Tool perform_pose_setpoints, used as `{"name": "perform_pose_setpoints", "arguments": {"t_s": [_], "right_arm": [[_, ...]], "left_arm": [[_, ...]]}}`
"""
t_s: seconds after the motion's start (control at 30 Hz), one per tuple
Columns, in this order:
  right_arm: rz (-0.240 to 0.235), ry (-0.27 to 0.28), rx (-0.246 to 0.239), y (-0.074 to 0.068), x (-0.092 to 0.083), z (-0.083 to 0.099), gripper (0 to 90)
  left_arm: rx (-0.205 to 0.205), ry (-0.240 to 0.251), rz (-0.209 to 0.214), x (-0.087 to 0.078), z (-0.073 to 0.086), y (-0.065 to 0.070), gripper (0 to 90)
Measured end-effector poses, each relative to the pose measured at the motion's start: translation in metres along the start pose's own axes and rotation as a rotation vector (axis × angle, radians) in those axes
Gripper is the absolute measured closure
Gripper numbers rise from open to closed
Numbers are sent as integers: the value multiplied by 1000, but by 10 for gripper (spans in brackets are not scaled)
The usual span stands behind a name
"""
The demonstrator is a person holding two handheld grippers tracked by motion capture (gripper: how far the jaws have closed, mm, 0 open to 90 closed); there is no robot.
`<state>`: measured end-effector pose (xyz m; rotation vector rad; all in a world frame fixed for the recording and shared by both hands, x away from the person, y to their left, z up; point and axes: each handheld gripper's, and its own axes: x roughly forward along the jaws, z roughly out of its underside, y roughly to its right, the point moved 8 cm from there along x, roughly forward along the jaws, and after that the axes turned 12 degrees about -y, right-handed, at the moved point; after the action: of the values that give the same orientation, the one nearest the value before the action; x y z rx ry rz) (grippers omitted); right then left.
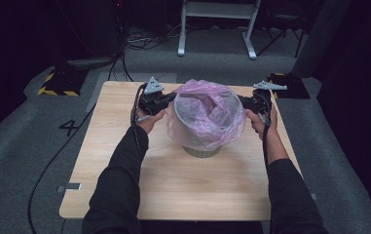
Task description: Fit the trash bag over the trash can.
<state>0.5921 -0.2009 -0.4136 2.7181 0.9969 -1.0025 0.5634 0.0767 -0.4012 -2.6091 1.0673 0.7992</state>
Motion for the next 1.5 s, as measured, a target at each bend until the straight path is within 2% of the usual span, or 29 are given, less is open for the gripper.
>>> {"name": "perform_pose_setpoints", "arguments": {"t_s": [0.07, 0.13, 0.17, 0.23, 0.27, 0.4, 0.43, 0.57, 0.7, 0.83, 0.93, 0.97, 1.0, 1.1, 1.2, 1.27, 1.37, 1.47, 1.5], "right_arm": [[-8, -6, -6, -1, 1, 3, 900], [-20, -6, -5, -1, 1, 5, 900], [-48, -1, -4, -3, 0, 7, 900], [-57, 0, -10, -3, 0, 9, 900], [-80, 1, -18, -6, -2, 12, 900], [-98, -2, -39, -10, -5, 15, 900], [-121, -6, -52, -15, -7, 18, 900], [-147, -17, -78, -19, -10, 22, 900], [-149, -20, -85, -20, -11, 23, 900], [-109, -9, -66, -15, -8, 21, 900], [-96, 4, -41, -11, -7, 20, 900], [-84, 19, -23, -7, -6, 19, 900], [-84, 19, -23, -7, -6, 19, 900], [-73, 41, 29, 0, -3, 18, 900], [-67, 52, 42, 1, -2, 17, 900], [-46, 65, 61, 5, -1, 15, 900], [-42, 66, 69, 7, -1, 14, 900], [-29, 44, 84, 11, 3, 18, 885], [-17, 24, 90, 13, 6, 22, 890]], "left_arm": [[-18, -6, 21, 5, 3, 0, 900], [-19, -8, 38, 6, 4, 1, 900], [-13, -17, 47, 7, 5, 3, 900], [-11, -18, 50, 7, 6, 5, 900], [-1, -20, 66, 5, 7, 6, 900], [5, -23, 80, 2, 9, 8, 900], [10, -26, 97, 0, 10, 9, 900], [23, -23, 111, -2, 12, 11, 900], [22, -23, 109, -1, 12, 11, 900], [16, -43, 68, 7, 10, 8, 900], [10, -51, 63, 10, 10, 5, 900], [-17, -50, 64, 14, 11, 2, 900], [-17, -50, 64, 14, 11, 2, 900], [-54, -62, 69, 22, 14, -3, 900], [-63, -82, 64, 26, 15, -4, 900], [-91, -93, 69, 31, 17, -7, 900], [-87, -116, 66, 35, 20, -7, 900], [-101, -137, 74, 39, 23, -7, 900], [-96, -158, 71, 42, 28, -7, 900]]}}
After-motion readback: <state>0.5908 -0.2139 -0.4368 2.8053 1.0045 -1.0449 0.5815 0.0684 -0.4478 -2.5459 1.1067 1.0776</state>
